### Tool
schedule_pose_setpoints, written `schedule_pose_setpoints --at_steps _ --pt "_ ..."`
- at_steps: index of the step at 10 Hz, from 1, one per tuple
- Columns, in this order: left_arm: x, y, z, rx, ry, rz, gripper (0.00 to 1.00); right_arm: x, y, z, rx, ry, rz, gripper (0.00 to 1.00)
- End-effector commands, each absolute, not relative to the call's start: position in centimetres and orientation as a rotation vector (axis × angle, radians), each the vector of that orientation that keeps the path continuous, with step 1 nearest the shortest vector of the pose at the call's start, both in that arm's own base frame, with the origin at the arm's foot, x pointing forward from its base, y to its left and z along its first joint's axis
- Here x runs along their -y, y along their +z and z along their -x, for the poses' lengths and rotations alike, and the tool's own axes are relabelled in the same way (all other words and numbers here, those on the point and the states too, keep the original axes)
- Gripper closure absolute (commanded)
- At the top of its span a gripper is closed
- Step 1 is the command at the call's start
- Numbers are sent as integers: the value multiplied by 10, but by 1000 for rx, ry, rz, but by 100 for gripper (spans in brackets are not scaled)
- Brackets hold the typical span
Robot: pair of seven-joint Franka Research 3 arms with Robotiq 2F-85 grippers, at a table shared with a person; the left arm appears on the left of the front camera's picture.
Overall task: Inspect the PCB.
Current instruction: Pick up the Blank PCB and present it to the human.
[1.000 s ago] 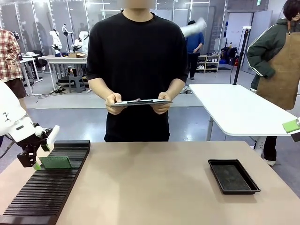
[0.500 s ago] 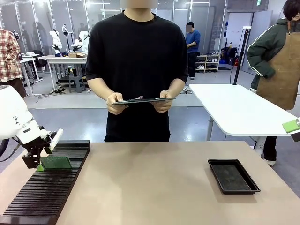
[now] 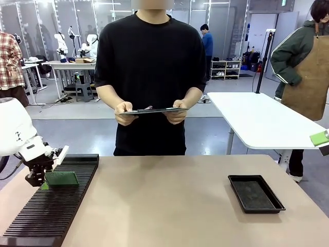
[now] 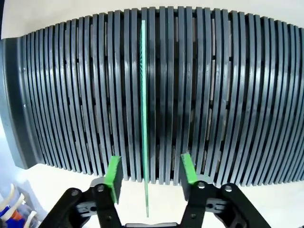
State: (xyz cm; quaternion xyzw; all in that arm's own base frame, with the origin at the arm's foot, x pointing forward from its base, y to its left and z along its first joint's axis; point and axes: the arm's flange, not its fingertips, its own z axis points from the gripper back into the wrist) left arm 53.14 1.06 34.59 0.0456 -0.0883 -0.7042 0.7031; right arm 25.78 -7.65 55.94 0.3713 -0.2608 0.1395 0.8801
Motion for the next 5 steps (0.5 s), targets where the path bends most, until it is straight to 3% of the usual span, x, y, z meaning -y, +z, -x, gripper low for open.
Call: schedule_pose_setpoints --at_steps 1,3,5 --pt "-8 346 -537 194 -1554 -130 100 76 560 -258 542 295 -781 0" --pt "-8 348 -536 193 -1550 -129 96 76 560 -258 542 295 -781 0" --pt "-7 348 -534 182 -1549 -129 100 76 560 -258 542 295 -781 0"
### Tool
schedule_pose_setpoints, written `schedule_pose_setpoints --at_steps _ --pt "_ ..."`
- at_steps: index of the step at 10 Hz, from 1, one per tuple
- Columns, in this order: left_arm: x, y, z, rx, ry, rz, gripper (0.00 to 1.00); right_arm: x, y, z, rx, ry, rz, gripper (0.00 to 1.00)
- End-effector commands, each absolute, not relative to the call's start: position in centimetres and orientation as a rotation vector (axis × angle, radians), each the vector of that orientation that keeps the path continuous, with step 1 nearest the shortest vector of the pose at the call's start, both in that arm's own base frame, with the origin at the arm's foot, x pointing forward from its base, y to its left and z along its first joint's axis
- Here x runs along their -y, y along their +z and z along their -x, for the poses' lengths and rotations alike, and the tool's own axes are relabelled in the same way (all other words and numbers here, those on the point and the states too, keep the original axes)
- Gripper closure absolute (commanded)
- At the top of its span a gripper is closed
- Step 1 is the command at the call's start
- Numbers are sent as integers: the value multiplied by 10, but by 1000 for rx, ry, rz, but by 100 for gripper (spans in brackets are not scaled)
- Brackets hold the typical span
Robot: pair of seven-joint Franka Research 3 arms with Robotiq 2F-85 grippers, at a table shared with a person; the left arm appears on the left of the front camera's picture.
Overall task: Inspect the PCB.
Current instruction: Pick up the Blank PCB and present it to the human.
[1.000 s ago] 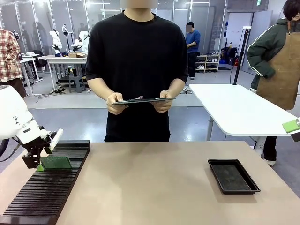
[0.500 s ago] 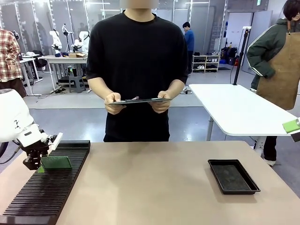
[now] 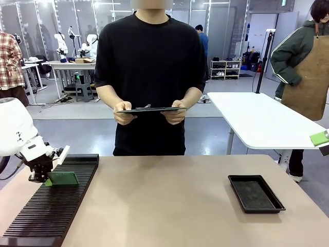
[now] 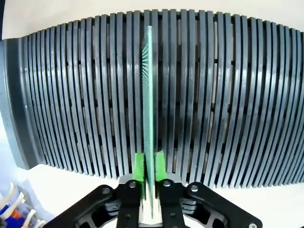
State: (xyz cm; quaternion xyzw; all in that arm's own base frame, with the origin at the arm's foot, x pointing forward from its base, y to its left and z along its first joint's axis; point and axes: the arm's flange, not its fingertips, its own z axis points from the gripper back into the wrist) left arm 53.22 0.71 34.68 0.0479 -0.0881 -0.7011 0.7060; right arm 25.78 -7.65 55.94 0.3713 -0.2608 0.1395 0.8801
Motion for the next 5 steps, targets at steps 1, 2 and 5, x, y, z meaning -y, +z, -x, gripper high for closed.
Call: schedule_pose_setpoints --at_steps 1,2,5 --pt "-9 348 -533 175 -1548 -132 100 76 560 -258 542 295 -781 0" --pt "-10 349 -530 172 -1543 -138 100 76 560 -258 542 295 -781 0" --pt "-9 376 -520 202 -1508 -164 100 76 560 -258 542 295 -781 0"
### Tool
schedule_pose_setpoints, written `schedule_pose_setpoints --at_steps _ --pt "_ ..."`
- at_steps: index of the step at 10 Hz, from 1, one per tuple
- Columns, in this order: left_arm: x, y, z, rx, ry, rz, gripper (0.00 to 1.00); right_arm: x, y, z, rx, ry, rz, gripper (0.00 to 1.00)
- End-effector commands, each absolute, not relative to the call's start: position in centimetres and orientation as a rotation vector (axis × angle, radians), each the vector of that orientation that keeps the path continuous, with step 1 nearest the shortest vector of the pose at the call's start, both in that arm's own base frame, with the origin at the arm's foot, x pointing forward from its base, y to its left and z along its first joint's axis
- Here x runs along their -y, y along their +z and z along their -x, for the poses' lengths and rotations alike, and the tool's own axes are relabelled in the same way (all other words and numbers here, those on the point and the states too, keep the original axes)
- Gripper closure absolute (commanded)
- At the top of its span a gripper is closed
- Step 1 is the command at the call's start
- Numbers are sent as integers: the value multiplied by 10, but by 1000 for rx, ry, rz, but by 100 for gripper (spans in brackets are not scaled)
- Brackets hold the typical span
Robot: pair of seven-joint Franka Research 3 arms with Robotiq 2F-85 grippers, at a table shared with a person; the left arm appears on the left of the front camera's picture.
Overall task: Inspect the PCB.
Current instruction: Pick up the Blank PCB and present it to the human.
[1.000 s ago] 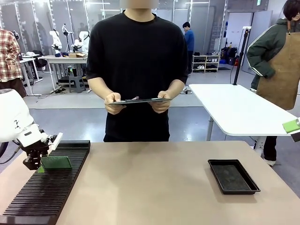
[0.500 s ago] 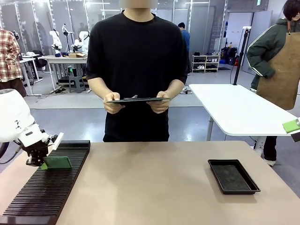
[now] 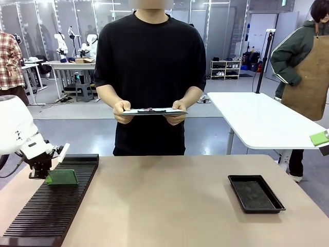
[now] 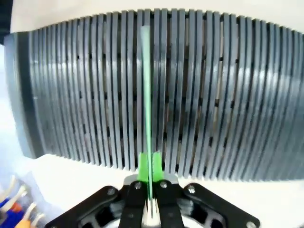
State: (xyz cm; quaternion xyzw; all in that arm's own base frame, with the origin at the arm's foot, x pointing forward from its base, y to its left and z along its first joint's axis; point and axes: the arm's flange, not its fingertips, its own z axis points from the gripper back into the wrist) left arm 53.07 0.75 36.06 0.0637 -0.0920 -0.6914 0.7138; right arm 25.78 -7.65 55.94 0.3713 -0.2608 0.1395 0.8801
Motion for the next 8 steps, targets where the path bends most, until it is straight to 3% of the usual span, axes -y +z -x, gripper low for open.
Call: schedule_pose_setpoints --at_steps 1,3,6,8 --pt "-5 400 -513 202 -1478 -211 100 76 560 -258 542 295 -781 0" --pt "-4 444 -496 229 -1383 -120 100 76 560 -258 542 295 -781 0" --pt "-20 454 -490 377 -1157 434 100 76 560 -258 542 295 -781 0" --pt "-21 442 -489 442 -1054 611 100 76 560 -258 542 295 -781 0"
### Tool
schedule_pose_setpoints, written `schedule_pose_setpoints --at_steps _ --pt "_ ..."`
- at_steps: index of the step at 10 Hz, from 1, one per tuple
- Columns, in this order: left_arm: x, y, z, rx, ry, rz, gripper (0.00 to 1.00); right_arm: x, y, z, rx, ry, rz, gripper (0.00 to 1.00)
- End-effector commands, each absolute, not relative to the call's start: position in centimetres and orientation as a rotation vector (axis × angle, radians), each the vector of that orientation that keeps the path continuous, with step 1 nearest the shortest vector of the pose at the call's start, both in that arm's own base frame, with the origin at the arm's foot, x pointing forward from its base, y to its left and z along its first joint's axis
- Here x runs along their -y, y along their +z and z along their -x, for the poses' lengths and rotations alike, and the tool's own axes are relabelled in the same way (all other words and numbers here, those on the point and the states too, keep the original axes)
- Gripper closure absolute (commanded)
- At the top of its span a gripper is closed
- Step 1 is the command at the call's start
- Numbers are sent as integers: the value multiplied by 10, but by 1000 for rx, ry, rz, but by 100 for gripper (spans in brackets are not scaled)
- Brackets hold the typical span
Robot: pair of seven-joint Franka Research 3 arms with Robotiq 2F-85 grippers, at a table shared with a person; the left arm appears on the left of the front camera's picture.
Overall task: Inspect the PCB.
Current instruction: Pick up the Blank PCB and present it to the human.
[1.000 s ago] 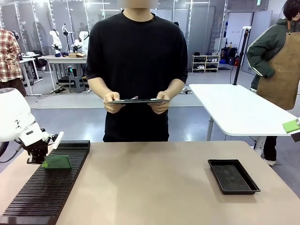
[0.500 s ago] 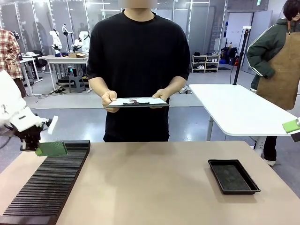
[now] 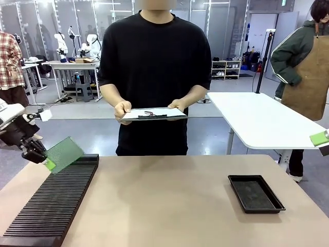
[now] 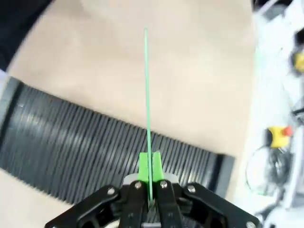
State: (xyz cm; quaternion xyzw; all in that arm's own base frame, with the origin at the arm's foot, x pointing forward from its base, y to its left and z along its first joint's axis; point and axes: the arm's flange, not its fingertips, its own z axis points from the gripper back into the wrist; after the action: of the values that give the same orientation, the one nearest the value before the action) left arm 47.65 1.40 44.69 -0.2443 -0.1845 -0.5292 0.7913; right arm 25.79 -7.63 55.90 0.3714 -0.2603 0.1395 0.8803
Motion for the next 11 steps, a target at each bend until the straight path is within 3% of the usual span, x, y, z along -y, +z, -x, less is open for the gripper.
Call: schedule_pose_setpoints --at_steps 1,7,8,11 --pt "-18 436 -487 447 -1047 637 100 76 560 -258 542 295 -781 0" --pt "-16 434 -480 429 -1057 619 97 76 560 -258 542 295 -781 0" --pt "-16 441 -490 435 -954 822 97 76 560 -258 542 295 -781 0" --pt "6 417 -533 327 -615 1206 97 76 560 -258 542 295 -781 0"
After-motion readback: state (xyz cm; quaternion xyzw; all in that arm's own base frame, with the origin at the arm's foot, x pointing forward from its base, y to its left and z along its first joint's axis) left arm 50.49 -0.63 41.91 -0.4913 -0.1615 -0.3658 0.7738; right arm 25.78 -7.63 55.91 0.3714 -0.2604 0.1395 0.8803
